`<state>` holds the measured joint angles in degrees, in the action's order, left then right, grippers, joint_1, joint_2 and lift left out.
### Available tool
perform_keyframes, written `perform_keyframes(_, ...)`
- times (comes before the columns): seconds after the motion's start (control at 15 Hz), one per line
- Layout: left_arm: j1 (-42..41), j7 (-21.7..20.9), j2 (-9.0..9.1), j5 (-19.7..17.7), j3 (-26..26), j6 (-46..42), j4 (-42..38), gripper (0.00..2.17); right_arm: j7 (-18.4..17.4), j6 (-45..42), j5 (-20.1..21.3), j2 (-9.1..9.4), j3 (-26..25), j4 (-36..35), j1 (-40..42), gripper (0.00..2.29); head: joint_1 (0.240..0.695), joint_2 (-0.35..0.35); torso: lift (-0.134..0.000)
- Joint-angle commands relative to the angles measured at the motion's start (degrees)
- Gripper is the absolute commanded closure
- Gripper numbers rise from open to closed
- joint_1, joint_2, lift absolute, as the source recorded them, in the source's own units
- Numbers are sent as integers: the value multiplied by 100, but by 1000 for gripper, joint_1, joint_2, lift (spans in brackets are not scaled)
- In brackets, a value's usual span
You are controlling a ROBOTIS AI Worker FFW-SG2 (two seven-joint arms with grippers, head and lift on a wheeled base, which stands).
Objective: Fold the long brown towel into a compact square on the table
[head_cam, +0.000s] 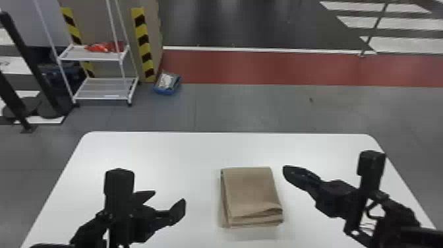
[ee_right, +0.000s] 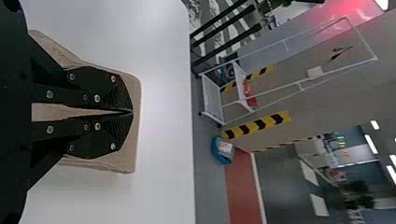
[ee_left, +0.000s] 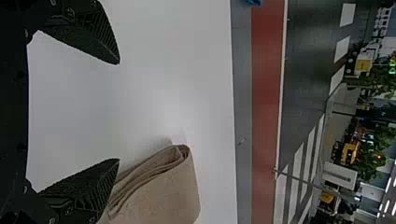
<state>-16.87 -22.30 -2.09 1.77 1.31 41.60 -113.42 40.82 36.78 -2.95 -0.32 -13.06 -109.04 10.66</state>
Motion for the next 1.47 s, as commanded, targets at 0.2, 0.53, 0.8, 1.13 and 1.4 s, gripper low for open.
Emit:
perform_keyframes(0.2,-888,534,7,-537,-149,-3566,216,154,-373,-2996,-232,37,-461,-21,1228,26,695,-100,0)
perform_keyframes(0.53,-1530,789,-2,-1003,-404,-6167,1077,154,-874,-4561,-637,37,-725,296,2019,60,695,-128,0)
perform_keyframes(0.8,-1723,771,-2,-704,-456,-6115,1033,154,-1366,-4824,-566,37,-373,-100,2485,70,695,-133,0)
perform_keyframes(1.13,-1837,780,25,-643,-447,-5886,892,154,-1744,-4473,-435,37,-101,-381,2599,70,695,-103,0)
perform_keyframes(1.4,-1916,815,25,-643,-483,-5904,831,154,-1744,-4455,-364,37,-13,-363,2608,70,695,-90,0)
